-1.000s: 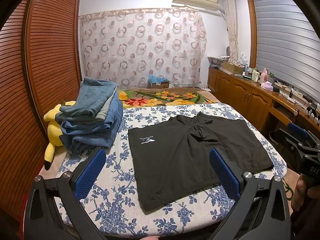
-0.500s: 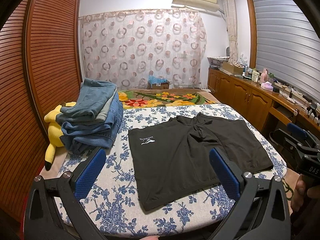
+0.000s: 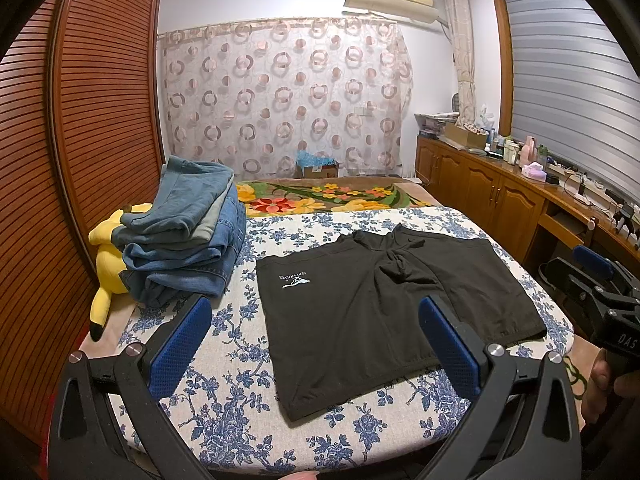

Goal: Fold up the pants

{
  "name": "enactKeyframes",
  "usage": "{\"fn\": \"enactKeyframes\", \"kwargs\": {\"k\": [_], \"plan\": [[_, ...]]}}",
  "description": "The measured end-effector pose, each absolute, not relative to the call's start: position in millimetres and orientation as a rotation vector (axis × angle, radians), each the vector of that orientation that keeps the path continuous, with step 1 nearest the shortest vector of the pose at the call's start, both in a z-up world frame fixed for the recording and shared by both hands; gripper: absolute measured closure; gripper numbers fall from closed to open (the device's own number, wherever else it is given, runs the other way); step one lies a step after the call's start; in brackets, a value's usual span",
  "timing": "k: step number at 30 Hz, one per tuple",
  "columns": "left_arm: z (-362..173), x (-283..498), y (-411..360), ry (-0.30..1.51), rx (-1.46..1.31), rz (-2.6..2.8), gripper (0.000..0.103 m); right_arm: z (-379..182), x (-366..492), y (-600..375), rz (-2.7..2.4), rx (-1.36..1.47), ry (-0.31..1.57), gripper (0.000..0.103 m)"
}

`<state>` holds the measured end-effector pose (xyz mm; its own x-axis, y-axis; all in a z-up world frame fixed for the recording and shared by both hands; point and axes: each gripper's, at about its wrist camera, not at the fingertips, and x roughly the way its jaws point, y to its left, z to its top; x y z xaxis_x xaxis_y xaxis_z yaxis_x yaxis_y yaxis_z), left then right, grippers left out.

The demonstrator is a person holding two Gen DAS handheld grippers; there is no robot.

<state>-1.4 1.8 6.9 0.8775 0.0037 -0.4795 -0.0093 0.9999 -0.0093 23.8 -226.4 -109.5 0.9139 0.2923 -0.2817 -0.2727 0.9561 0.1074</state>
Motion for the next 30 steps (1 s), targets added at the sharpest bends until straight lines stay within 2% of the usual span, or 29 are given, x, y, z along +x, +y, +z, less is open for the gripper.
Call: {"fn": "enactKeyframes", "kwargs": {"k": [30], "plan": [[13.9, -3.2, -1.3, 0.501, -0.011, 0.005, 0.0, -110.2, 23.2, -226.7, 0.292, 0.067, 0.3, 0.0]]}}
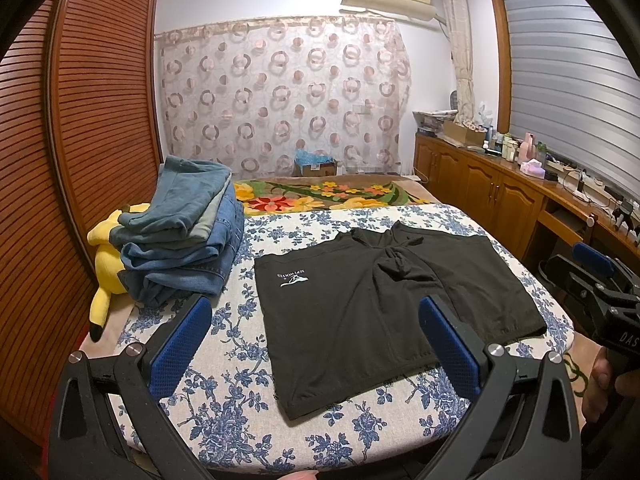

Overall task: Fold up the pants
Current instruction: 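Move both grippers down toward the black shorts on the bed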

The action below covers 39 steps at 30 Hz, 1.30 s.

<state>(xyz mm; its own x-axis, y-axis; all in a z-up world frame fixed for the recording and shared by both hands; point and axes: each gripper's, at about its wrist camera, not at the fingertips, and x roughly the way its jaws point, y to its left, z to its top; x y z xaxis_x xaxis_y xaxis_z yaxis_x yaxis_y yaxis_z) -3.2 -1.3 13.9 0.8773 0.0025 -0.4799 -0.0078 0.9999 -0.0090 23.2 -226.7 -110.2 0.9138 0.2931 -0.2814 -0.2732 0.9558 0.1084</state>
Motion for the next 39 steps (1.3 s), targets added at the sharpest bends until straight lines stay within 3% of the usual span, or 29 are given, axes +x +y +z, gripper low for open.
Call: {"fn": "enactKeyframes", "kwargs": {"k": [39], "plan": [[-37.9, 55.1, -28.0, 0.696, 0.066, -0.188, 0.0, -113.9, 33.3, -239.5, 0.226, 0.058, 0.375, 0.0]]}}
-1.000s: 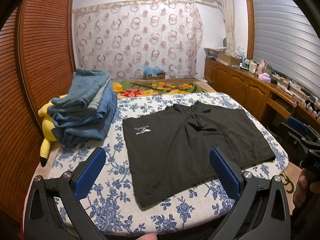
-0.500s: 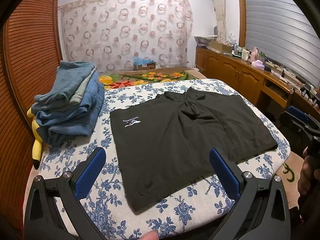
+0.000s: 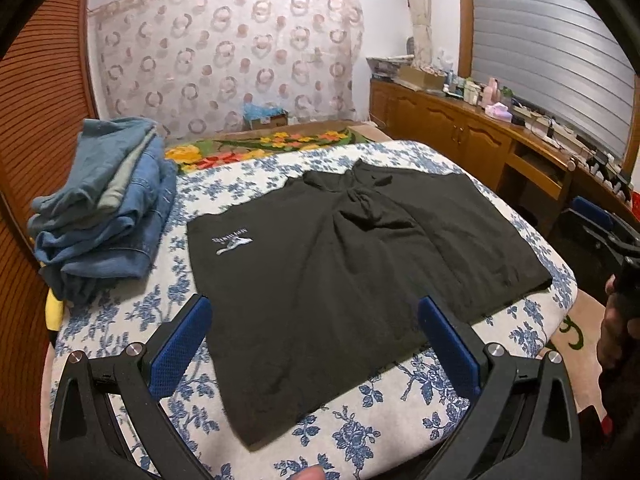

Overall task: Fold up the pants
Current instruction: 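Move both grippers down toward the black shorts on the bed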

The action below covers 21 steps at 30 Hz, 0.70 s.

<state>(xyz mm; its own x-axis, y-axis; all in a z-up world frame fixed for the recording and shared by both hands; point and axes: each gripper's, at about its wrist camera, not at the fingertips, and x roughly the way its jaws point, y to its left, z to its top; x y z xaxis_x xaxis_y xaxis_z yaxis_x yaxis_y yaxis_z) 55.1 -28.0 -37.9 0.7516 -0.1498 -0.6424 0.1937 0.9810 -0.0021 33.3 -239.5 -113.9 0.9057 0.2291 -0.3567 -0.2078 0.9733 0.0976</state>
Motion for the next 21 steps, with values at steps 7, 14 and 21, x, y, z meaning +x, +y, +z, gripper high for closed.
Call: {"fn": "enactKeyframes", "kwargs": {"k": [7, 14, 21], "plan": [[-40.0, 64.3, -34.7, 0.729, 0.066, -0.238, 0.0, -112.5, 49.6, -250.9, 0.197, 0.038, 0.42, 0.005], [-38.7, 79.6, -38.0, 0.737, 0.072, -0.264, 0.0, -104.4, 78.7, -258.0, 0.22, 0.023, 0.489, 0.023], [-45.3, 98.5, -39.8, 0.759, 0.077, -0.271, 0.0, -102.7, 119.2, -269.1, 0.264, 0.013, 0.572, 0.047]]}}
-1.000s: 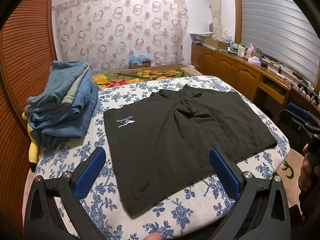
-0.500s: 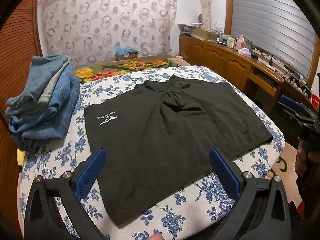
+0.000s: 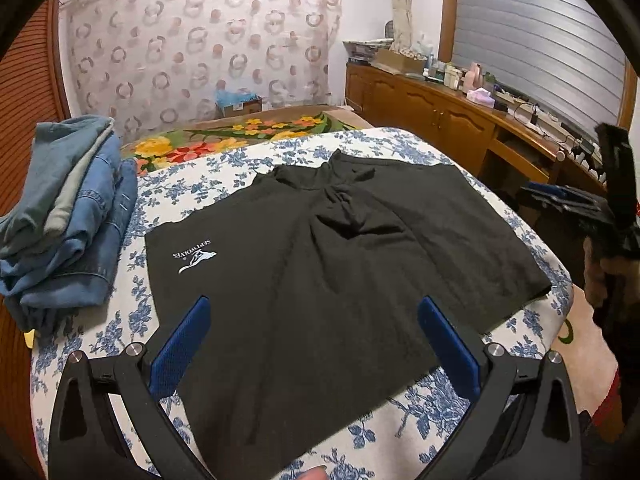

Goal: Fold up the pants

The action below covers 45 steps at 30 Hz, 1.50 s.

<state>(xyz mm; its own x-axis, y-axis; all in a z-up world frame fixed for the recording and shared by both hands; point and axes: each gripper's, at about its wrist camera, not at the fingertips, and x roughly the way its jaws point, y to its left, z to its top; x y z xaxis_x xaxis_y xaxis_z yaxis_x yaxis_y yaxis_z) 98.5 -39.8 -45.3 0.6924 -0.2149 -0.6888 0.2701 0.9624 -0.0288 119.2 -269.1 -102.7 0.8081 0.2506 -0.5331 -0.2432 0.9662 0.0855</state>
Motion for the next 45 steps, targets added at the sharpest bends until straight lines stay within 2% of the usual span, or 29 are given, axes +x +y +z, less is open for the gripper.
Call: {"fn": "enactKeyframes", "kwargs": {"k": [8, 10, 21, 23, 29, 36, 39, 40, 42, 43, 44, 45], "plan": [[-60.9, 109.9, -38.9, 0.802, 0.076, -0.263, 0.0, -102.0, 177.3, -285.4, 0.266, 0.064, 0.687, 0.067], [-66.5, 112.4, -38.5, 0.815, 0.077, -0.261, 0.0, -105.8, 191.7, -289.5, 0.273, 0.091, 0.723, 0.077], [-89.6, 118.4, -37.8, 0.875, 0.079, -0.251, 0.0, -98.4, 221.3, -286.9, 0.218, 0.08, 0.786, 0.078], [-94.2, 119.9, -37.6, 0.886, 0.086, -0.237, 0.0, -98.2, 220.4, -281.6, 0.213, 0.043, 0.788, 0.097], [-101.4, 122.5, -34.7, 0.902, 0.074, -0.238, 0.0, -87.6, 221.0, -287.5, 0.142, 0.012, 0.766, 0.1], [-105.9, 127.0, -33.6, 0.916, 0.072, -0.232, 0.0, -86.4, 214.7, -285.1, 0.139, -0.005, 0.783, 0.1], [-107.0, 127.3, -34.9, 0.918, 0.086, -0.225, 0.0, -74.8, 207.2, -275.0, 0.131, -0.055, 0.751, 0.094], [-107.5, 127.2, -35.6, 0.919, 0.091, -0.222, 0.0, -70.3, 196.1, -271.5, 0.136, -0.074, 0.73, 0.091], [-107.8, 127.2, -36.5, 0.921, 0.099, -0.218, 0.0, -65.4, 180.8, -264.2, 0.175, -0.086, 0.704, 0.077], [-108.0, 127.1, -36.9, 0.922, 0.103, -0.216, 0.0, -63.9, 170.5, -259.6, 0.199, -0.087, 0.692, 0.062], [-108.2, 126.8, -37.4, 0.922, 0.107, -0.215, 0.0, -63.4, 160.1, -255.5, 0.217, -0.089, 0.681, 0.051], [-108.0, 126.5, -37.2, 0.922, 0.108, -0.214, 0.0, -63.7, 149.7, -251.5, 0.232, -0.091, 0.675, 0.049]]}}
